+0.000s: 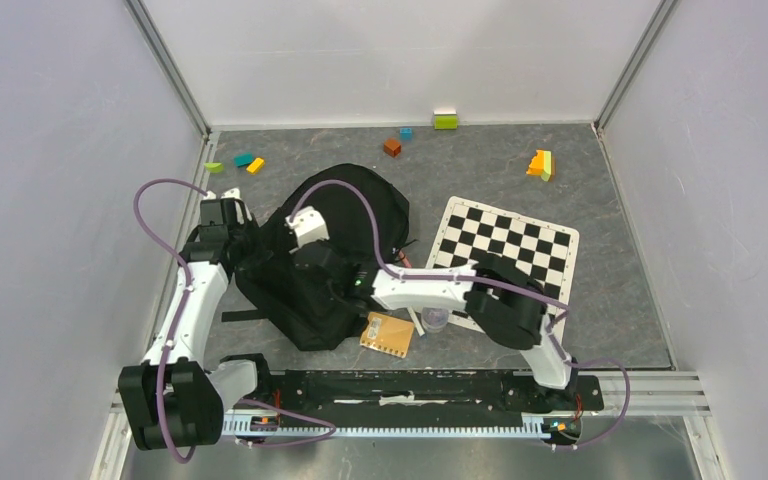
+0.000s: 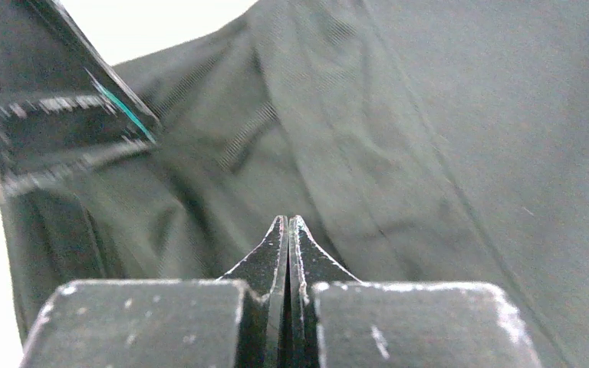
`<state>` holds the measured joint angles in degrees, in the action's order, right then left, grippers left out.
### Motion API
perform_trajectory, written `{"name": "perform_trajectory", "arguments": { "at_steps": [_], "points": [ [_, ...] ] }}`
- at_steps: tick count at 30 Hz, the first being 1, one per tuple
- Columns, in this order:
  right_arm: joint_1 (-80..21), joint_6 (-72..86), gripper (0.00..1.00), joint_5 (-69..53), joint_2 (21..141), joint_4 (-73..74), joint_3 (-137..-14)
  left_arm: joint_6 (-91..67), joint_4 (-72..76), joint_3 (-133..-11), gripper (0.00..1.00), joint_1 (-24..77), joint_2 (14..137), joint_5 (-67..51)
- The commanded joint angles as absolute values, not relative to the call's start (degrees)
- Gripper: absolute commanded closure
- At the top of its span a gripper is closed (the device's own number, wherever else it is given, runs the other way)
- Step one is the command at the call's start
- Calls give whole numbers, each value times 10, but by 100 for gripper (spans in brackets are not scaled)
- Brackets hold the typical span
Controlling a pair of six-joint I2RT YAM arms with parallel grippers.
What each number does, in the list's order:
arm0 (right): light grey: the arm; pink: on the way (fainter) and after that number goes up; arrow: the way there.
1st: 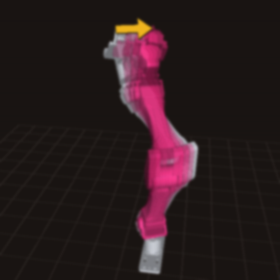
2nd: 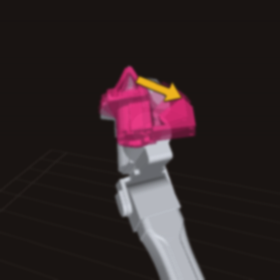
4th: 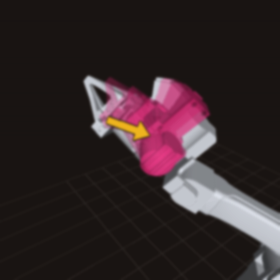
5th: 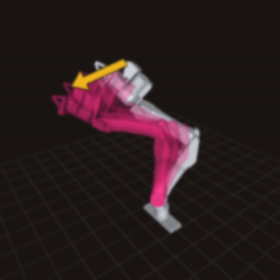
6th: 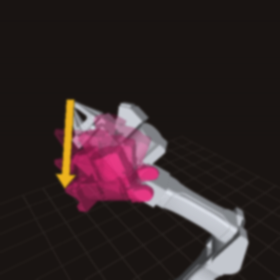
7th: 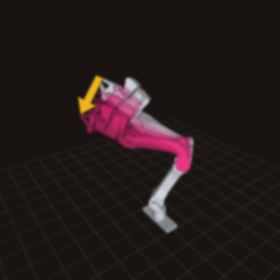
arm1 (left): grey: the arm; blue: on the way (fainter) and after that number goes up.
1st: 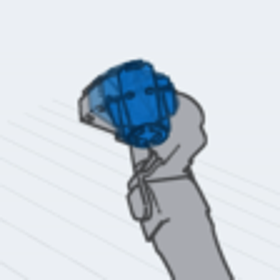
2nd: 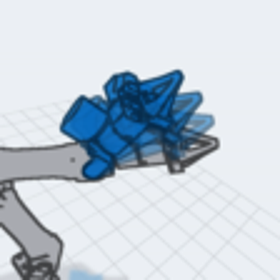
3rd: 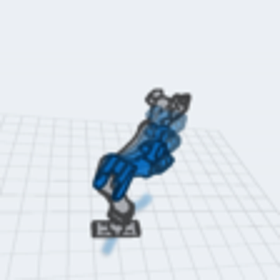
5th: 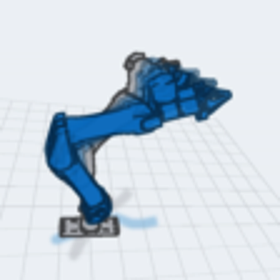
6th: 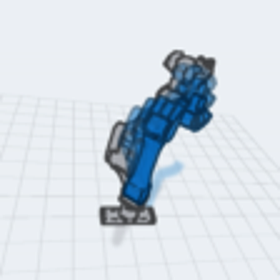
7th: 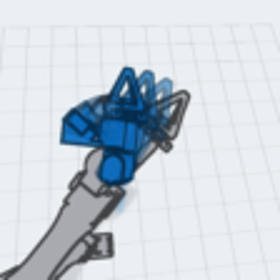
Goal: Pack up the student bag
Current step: Unzip the student bag at the center of the board.
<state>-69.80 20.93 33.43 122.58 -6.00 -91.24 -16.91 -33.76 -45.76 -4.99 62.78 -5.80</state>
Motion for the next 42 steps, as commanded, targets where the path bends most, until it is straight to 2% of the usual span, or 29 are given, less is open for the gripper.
{"name": "perform_trajectory", "arguments": {
  "at_steps": [1,10,11,16,17,21,27,32,37,42],
  "points": [
    [-695,204,100,350,1129,-73,-808,-156,-338,-461,98,-49,611,-37],
    [-695,210,100,284,1006,-97,-633,-155,-325,-468,98,-49,608,-53],
    [-693,210,100,277,1006,-96,-636,-153,-321,-466,98,-49,605,-64],
    [-682,215,85,234,1056,-57,-730,-153,-306,-450,98,-49,578,-104],
    [-678,220,80,216,1066,-55,-745,-153,-307,-447,98,-49,575,-111],
    [-655,277,71,130,1109,-59,-800,-152,-318,-445,98,-49,574,-116],
    [-622,387,57,7,1145,-129,-811,-153,-321,-441,98,-49,577,-125],
    [-599,478,52,-57,1171,-204,-798,-151,-319,-440,98,-49,576,-131],
    [-594,518,47,-41,1193,-215,-814,-151,-318,-439,98,-49,575,-134],
    [-594,531,47,-17,1218,-204,-840,-150,-317,-437,98,-49,572,-135]
  ]
}}
